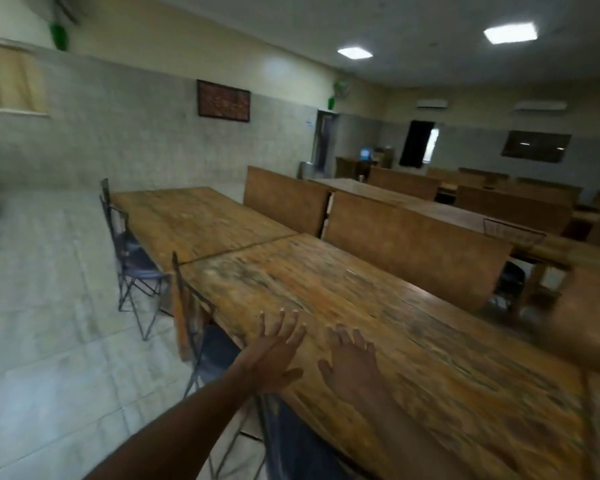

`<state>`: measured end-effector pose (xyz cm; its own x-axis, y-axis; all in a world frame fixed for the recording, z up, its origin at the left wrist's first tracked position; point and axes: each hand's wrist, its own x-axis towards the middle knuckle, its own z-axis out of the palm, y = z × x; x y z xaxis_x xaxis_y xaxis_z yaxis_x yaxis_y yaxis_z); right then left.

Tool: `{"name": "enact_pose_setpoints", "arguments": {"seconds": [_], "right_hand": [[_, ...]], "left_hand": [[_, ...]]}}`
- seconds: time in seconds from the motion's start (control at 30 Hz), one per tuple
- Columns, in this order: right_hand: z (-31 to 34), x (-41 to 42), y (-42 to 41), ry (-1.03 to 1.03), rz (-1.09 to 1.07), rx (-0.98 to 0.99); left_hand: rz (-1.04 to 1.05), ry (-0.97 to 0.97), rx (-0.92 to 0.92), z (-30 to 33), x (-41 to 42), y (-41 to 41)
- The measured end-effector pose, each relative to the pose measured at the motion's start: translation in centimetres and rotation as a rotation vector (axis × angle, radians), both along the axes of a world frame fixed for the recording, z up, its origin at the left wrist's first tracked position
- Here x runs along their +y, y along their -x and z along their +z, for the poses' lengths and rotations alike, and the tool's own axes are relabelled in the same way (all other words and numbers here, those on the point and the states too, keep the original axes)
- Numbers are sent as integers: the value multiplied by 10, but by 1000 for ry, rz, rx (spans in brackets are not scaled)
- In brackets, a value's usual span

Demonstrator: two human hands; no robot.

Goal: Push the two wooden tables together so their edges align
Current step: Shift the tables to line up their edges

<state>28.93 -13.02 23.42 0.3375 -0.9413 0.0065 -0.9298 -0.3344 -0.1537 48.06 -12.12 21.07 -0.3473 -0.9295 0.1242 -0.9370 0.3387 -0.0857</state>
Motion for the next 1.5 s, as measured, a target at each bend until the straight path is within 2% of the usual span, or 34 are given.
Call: {"name": "enact_pose_setpoints", "arguments": {"seconds": [0.2,0.33,0.6,0.77,0.87,0.97,1.1,1.23,1.37,1.5], "right_hand": [[0,-57,-213,-7,105,-42],[6,-81,-323,-36,171,-55],[3,-182,-477,-1,190,-40],[-36,-267,-557,4,256,-163],[-62,-329,-615,11,272,-257],[-87,-387,-670,-19,206,-256],[-105,-454,-728,-118,171,-214],[-127,-510,-766,-185,87,-184],[-173,-560,-799,-263,-87,-235],[-225,-609,-814,-223,-374,-287]], "left_hand": [[162,-12,21,9,-26,-197],[222,-7,34,27,-41,-302],[302,11,54,9,-113,-462],[296,-36,30,-20,-194,-542],[272,-142,-33,-35,-252,-587],[197,-227,-111,-41,-313,-626],[148,-251,-35,-40,-391,-665],[124,-338,-55,-55,-461,-702],[42,-446,-118,-101,-538,-733],[-151,-509,-183,-161,-627,-749]]}}
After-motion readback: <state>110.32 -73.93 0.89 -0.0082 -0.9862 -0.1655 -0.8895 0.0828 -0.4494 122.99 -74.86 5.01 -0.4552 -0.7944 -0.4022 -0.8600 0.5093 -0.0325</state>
